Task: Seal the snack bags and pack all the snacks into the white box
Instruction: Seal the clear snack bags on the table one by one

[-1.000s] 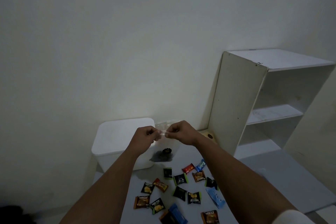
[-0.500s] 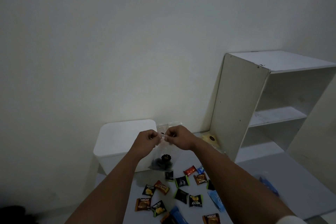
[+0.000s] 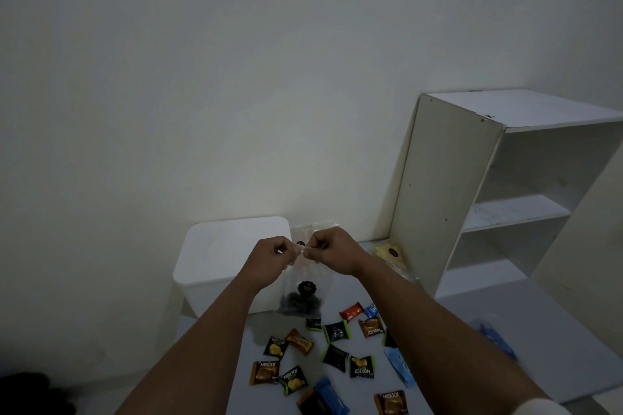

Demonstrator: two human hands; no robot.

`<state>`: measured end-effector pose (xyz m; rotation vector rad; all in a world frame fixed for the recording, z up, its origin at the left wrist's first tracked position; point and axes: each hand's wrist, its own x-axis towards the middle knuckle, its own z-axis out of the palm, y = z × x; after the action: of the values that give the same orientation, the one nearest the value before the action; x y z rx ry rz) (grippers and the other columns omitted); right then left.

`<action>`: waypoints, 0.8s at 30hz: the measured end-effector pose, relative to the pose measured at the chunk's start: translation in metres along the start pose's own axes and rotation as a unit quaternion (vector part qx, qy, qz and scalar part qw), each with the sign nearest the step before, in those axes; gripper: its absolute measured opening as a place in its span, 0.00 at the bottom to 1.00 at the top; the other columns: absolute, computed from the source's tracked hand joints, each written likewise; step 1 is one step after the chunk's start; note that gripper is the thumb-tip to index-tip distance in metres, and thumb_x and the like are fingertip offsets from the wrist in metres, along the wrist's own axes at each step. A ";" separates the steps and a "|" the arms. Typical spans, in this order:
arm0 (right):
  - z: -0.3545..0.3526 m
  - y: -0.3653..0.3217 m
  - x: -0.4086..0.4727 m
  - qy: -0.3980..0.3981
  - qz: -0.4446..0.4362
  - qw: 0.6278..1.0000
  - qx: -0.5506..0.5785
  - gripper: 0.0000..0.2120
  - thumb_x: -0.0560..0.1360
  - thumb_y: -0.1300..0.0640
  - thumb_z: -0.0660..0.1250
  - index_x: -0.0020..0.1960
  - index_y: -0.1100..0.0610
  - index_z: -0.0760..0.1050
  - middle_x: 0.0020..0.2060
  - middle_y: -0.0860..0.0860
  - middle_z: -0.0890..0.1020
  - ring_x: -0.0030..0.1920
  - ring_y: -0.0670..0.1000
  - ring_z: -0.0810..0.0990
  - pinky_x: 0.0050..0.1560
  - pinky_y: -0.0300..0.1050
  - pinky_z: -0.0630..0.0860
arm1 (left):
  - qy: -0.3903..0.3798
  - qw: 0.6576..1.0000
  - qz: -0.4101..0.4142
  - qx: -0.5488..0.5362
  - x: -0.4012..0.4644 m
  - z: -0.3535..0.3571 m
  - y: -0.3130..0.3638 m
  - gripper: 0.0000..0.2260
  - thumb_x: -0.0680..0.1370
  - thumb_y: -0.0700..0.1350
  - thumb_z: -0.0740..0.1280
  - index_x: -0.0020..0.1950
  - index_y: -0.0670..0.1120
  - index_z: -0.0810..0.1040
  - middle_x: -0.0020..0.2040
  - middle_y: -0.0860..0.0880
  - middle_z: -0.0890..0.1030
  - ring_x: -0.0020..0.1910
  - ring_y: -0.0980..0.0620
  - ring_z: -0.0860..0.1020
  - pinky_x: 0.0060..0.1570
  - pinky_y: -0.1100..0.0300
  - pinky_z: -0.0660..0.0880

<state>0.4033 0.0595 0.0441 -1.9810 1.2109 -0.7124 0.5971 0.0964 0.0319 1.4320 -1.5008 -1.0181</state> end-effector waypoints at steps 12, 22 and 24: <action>0.003 0.008 0.001 0.018 0.014 0.999 0.047 0.05 0.74 0.58 0.73 0.45 0.60 0.83 0.35 0.50 0.84 0.34 0.42 0.79 0.37 0.36 0.74 | 0.004 1.000 -0.008 -0.011 0.003 -0.002 -0.001 0.03 0.78 0.41 0.71 0.46 0.42 0.84 0.39 0.47 0.82 0.37 0.54 0.79 0.45 0.56 0.78; 0.002 0.009 -0.001 0.029 0.023 0.997 0.075 0.06 0.76 0.60 0.71 0.45 0.63 0.83 0.35 0.51 0.83 0.33 0.40 0.79 0.38 0.34 0.74 | 0.008 0.997 -0.038 -0.061 0.003 -0.002 -0.003 0.04 0.78 0.40 0.69 0.45 0.43 0.84 0.40 0.47 0.83 0.38 0.52 0.79 0.42 0.59 0.77; 0.002 0.009 -0.001 0.026 0.025 0.995 0.093 0.06 0.75 0.60 0.72 0.45 0.64 0.83 0.36 0.52 0.84 0.35 0.44 0.81 0.39 0.36 0.76 | 0.005 0.997 -0.038 -0.065 0.004 -0.002 -0.003 0.04 0.78 0.41 0.71 0.46 0.43 0.85 0.41 0.47 0.84 0.38 0.53 0.80 0.42 0.60 0.78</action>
<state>0.4000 0.0584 0.0355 -1.7842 1.1755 -0.8249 0.5998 0.0925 0.0296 1.4087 -1.3552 -1.1326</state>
